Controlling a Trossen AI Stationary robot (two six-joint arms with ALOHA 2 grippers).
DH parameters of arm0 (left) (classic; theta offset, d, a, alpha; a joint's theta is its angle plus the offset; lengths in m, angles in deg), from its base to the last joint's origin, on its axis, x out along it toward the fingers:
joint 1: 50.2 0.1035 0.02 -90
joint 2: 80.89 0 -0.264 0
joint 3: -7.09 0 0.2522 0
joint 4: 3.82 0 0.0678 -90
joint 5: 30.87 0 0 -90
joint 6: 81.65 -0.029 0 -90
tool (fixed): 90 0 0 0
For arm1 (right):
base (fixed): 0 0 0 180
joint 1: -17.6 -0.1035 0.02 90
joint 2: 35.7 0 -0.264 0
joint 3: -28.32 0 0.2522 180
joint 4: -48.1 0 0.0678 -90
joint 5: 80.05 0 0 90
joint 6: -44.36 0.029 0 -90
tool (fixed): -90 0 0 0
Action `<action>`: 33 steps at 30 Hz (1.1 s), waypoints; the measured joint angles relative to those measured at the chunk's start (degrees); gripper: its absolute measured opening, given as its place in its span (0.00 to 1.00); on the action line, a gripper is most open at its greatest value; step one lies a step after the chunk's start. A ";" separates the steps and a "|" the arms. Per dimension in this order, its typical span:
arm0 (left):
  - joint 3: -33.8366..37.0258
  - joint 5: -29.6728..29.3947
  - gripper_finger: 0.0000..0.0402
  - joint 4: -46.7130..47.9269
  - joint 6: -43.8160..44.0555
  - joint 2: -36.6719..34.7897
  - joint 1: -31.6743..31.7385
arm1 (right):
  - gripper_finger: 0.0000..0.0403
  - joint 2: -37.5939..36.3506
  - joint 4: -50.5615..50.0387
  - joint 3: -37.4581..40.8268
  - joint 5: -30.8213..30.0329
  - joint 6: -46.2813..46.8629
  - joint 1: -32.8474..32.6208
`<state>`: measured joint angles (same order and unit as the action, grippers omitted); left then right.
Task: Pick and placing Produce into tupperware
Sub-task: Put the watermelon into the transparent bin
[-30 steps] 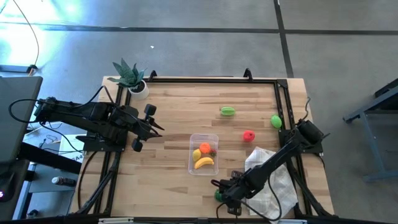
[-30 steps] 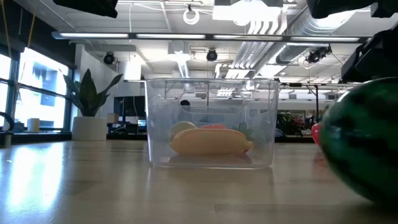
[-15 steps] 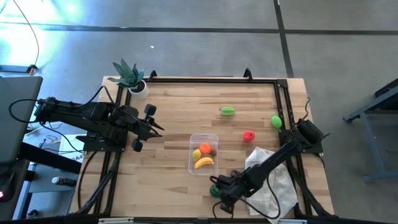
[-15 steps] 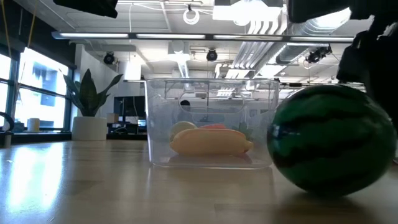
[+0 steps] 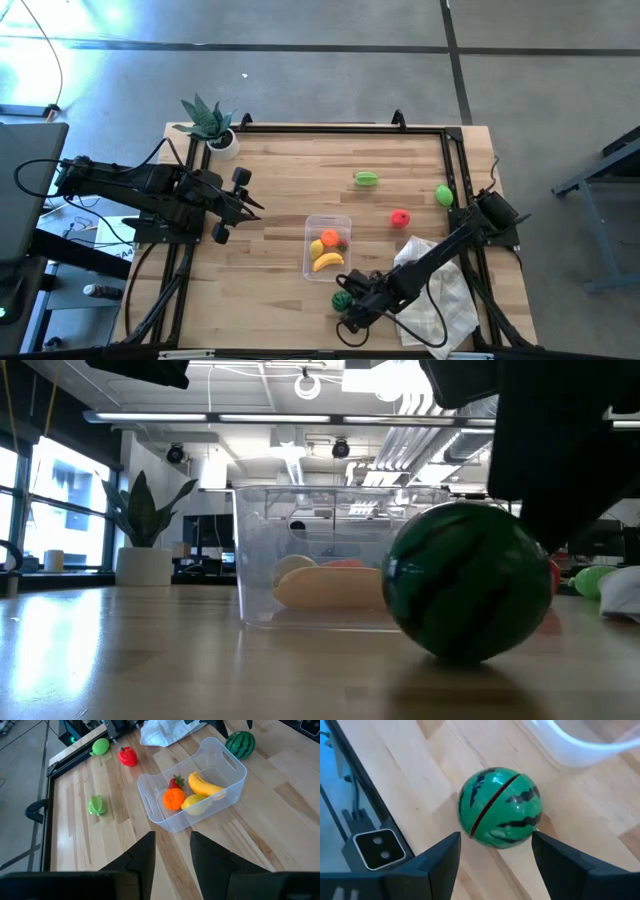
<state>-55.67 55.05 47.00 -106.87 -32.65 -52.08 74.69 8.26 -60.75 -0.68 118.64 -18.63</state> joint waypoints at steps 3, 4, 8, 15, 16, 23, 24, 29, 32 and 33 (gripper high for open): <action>0.00 0.01 0.28 0.00 0.00 0.01 0.01 | 0.61 -0.02 1.13 0.00 -1.34 -0.64 0.00; 0.00 0.00 0.28 0.00 0.01 0.01 0.01 | 0.63 -0.02 1.07 0.00 -1.39 -0.42 0.00; 0.00 0.01 0.28 0.00 0.00 0.01 0.01 | 0.72 0.06 1.13 0.00 -2.16 0.03 0.24; 0.00 0.01 0.28 0.00 -0.01 -0.01 0.01 | 0.86 0.15 2.45 0.04 -4.26 -0.30 0.43; 0.00 0.01 0.28 0.00 -0.01 0.00 0.01 | 0.88 0.15 2.85 0.04 -4.48 -0.33 0.59; 0.00 0.01 0.28 0.00 0.01 0.01 0.01 | 0.97 0.83 6.71 0.04 -4.73 -2.91 2.31; 0.00 0.01 0.28 0.00 -0.01 0.01 0.00 | 0.98 1.29 6.93 0.04 -4.69 -3.05 2.63; 0.00 0.01 0.28 0.00 0.00 -0.01 0.01 | 0.99 5.02 11.86 0.04 -1.05 -2.74 4.21; 0.00 0.01 0.28 0.00 0.01 -0.01 -0.01 | 0.99 6.38 14.13 0.04 -0.30 -2.68 4.72; 0.00 -0.01 0.28 0.00 0.00 -0.01 -0.01 | 0.99 6.60 14.59 0.04 -0.36 -2.59 4.77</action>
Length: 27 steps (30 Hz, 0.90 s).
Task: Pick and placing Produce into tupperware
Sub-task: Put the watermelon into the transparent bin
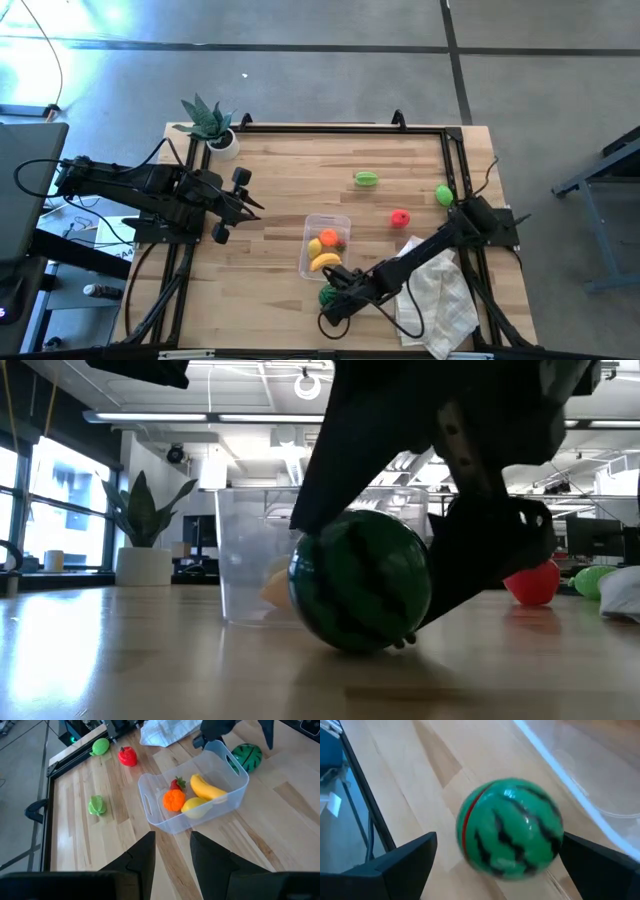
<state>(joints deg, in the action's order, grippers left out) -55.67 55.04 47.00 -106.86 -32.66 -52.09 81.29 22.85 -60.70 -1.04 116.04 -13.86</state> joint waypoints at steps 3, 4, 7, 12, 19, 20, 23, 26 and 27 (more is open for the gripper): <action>0.00 0.01 0.28 0.01 -0.01 0.00 0.02 | 0.99 0.42 0.25 0.00 -0.10 0.32 0.37; 0.00 0.02 0.28 0.01 -0.01 0.02 0.00 | 0.99 0.44 0.19 0.00 -0.23 0.33 0.42; 0.00 0.02 0.28 0.00 -0.02 0.02 0.01 | 0.99 0.44 0.21 0.00 -2.01 0.48 0.48; 0.00 0.02 0.28 0.00 0.00 0.00 0.02 | 0.99 0.66 0.26 0.00 -3.15 0.52 0.59; 0.00 0.02 0.28 0.00 0.00 0.00 0.02 | 0.99 1.44 0.42 -0.05 -3.21 1.31 0.60; 0.00 0.02 0.28 0.00 -0.01 0.01 0.02 | 0.99 1.49 0.44 -0.09 -3.24 1.38 0.61; 0.00 0.01 0.28 -0.01 0.00 0.00 0.02 | 0.99 1.61 0.46 -0.09 -3.66 1.37 0.61; 0.00 0.02 0.28 0.00 -0.02 0.00 0.00 | 0.99 1.73 0.49 -0.11 -4.32 1.35 0.60; 0.00 0.02 0.28 -0.01 -0.02 0.00 0.02 | 0.99 1.75 0.48 -0.11 -4.38 1.35 0.59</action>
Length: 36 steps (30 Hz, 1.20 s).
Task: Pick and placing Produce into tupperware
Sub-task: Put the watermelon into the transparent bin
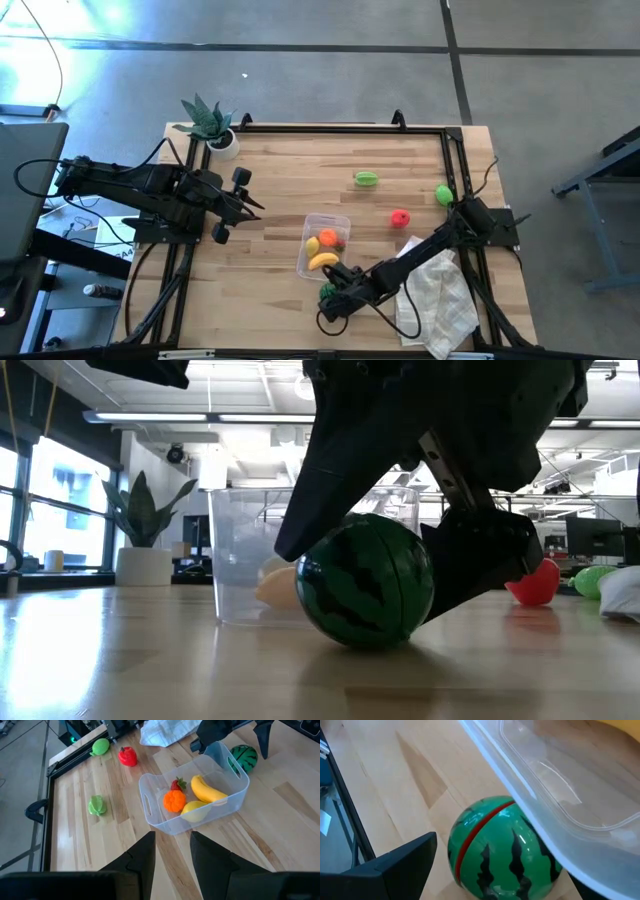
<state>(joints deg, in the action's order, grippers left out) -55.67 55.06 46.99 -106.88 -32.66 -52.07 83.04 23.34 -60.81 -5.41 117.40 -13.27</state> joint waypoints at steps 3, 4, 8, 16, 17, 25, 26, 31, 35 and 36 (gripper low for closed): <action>0.00 0.00 0.28 -0.01 0.00 0.02 0.00 | 0.99 0.02 -0.04 0.00 -0.25 0.02 0.00; 0.00 0.00 0.28 -0.01 0.00 0.00 0.00 | 0.99 0.04 -0.07 0.00 -0.46 0.02 0.00; 0.00 0.00 0.28 -0.01 0.02 0.01 -0.01 | 0.98 0.07 -0.17 0.00 -0.58 0.02 0.00; 0.00 0.00 0.28 -0.01 0.01 0.01 -0.01 | 0.94 0.11 -0.50 0.00 -0.72 0.02 0.00; 0.00 0.00 0.28 -0.01 0.02 0.01 -0.02 | 0.94 0.11 -0.51 0.00 -0.74 0.03 0.00; 0.00 -0.02 0.28 -0.01 0.02 0.00 0.00 | 0.90 0.15 -0.57 0.06 -1.13 0.02 0.00; 0.00 0.00 0.28 -0.01 0.02 0.01 -0.01 | 0.90 0.15 -0.57 0.07 -1.15 0.02 0.01; 0.00 0.00 0.28 -0.01 0.01 0.00 -0.01 | 0.87 0.17 -0.68 0.09 -1.20 0.04 0.02; 0.00 0.00 0.28 -0.01 0.02 0.01 0.00 | 0.84 0.20 -0.74 0.11 -1.20 0.04 0.02; 0.00 0.00 0.28 -0.01 0.01 0.02 -0.01 | 0.83 0.20 -0.74 0.11 -1.20 0.03 0.02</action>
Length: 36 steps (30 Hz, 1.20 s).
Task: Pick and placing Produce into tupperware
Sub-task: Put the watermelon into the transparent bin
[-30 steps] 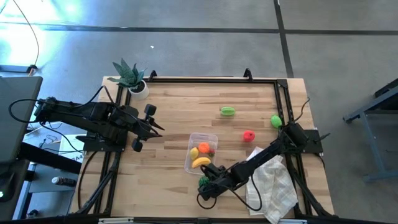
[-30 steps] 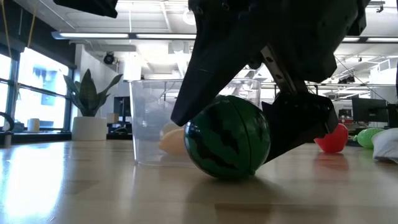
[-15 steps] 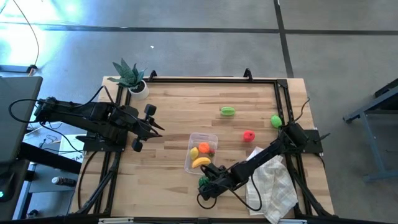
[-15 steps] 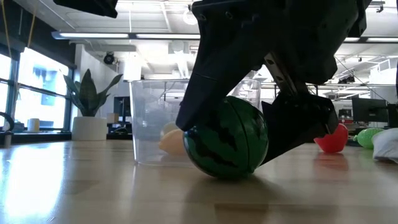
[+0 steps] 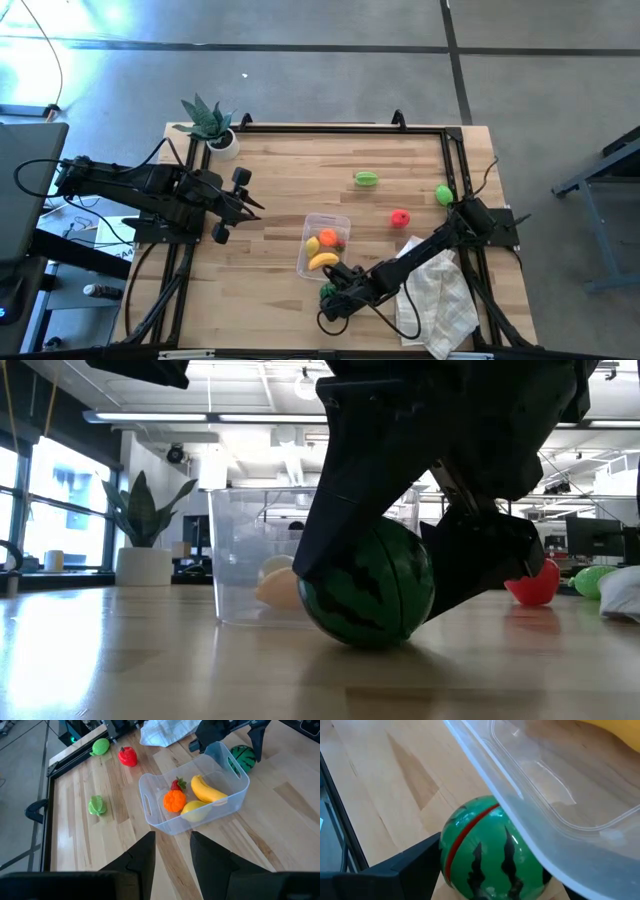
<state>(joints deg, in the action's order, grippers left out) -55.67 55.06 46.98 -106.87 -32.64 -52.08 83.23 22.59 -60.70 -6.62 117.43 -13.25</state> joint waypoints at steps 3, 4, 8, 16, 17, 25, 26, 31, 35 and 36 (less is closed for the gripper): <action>0.00 0.00 0.28 0.00 0.00 -0.01 0.00 | 0.81 0.00 -0.02 0.02 -0.02 0.01 0.02; 0.00 0.00 0.28 0.00 -0.01 0.00 0.01 | 0.81 0.00 -0.02 0.02 -0.02 0.01 0.02; 0.00 0.00 0.28 0.00 0.01 0.00 0.01 | 0.80 0.00 0.00 0.02 -0.02 -0.01 0.02; 0.00 0.00 0.28 0.00 0.01 -0.02 0.00 | 0.80 0.01 0.06 0.02 -0.02 0.01 0.02; 0.00 0.00 0.28 0.00 0.01 -0.02 0.00 | 0.80 0.01 0.04 0.02 -0.02 0.01 0.02; 0.00 0.00 0.28 0.00 -0.01 0.00 0.01 | 0.79 0.01 -0.34 0.02 0.00 0.45 0.02; 0.00 0.00 0.28 0.00 0.01 -0.01 0.00 | 0.79 0.00 -0.39 0.02 0.00 0.45 0.02; 0.00 0.00 0.28 0.00 0.00 -0.01 0.01 | 0.78 0.00 -0.63 0.00 0.01 0.61 0.02; 0.00 0.00 0.28 0.00 0.00 -0.02 0.01 | 0.75 0.00 -0.70 0.00 0.01 0.64 0.01; 0.00 -0.01 0.28 0.00 0.01 0.00 0.01 | 0.74 0.00 -0.72 0.00 0.01 0.64 0.00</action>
<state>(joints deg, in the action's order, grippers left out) -55.67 55.05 46.98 -106.87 -32.65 -52.07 83.23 21.87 -60.70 -6.61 118.08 -13.25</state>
